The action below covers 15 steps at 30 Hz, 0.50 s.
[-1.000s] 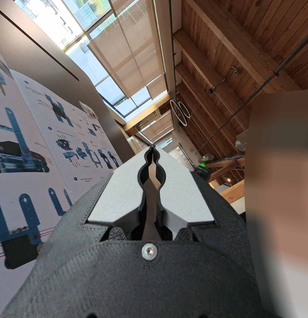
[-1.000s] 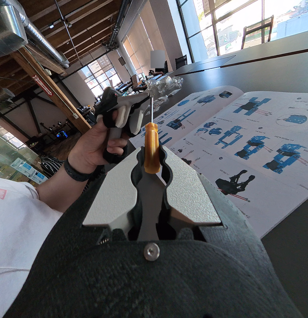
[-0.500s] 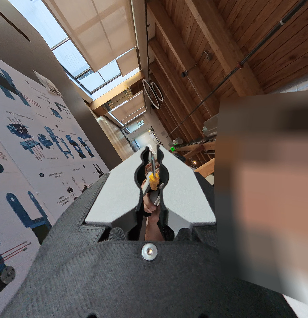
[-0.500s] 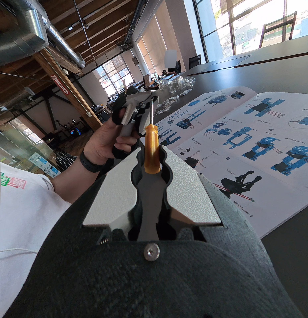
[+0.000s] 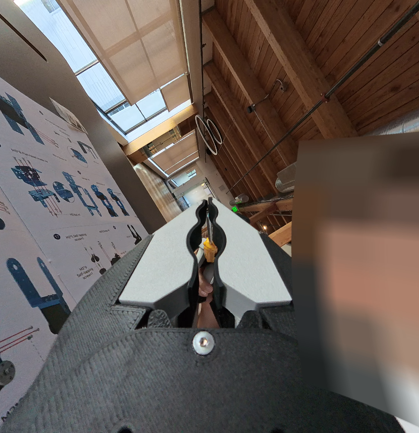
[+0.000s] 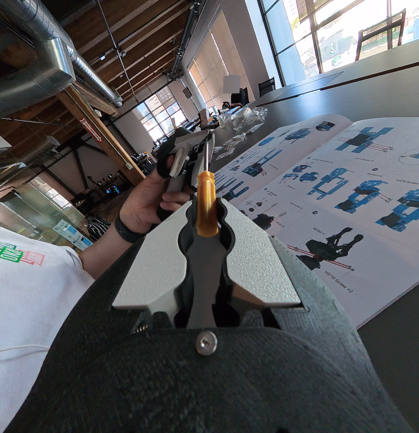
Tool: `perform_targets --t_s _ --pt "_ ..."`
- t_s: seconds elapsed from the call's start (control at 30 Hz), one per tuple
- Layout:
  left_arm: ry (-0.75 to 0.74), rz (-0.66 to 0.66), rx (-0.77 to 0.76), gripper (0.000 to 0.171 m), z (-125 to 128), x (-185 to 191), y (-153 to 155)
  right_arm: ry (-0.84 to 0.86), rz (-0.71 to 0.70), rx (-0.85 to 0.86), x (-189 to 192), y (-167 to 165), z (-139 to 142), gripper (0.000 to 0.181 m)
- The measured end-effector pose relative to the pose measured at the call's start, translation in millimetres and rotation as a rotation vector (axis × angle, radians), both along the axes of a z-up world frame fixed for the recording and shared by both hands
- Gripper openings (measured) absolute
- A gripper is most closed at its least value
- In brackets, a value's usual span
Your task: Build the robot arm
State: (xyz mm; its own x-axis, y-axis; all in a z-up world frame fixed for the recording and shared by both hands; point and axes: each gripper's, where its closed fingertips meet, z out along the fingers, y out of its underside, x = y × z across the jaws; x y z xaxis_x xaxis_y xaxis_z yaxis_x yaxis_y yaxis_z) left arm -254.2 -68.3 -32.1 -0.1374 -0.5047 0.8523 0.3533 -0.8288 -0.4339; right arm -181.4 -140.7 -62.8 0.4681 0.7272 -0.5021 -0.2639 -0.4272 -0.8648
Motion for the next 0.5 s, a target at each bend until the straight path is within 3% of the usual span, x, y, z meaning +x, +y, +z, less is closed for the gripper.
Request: perform_targets --t_s 0.5 --pt "-0.053 0.070 -0.058 0.000 -4.0 -0.5 8.4 0.029 -0.015 -0.017 -1.0 4.7 -1.0 0.015"
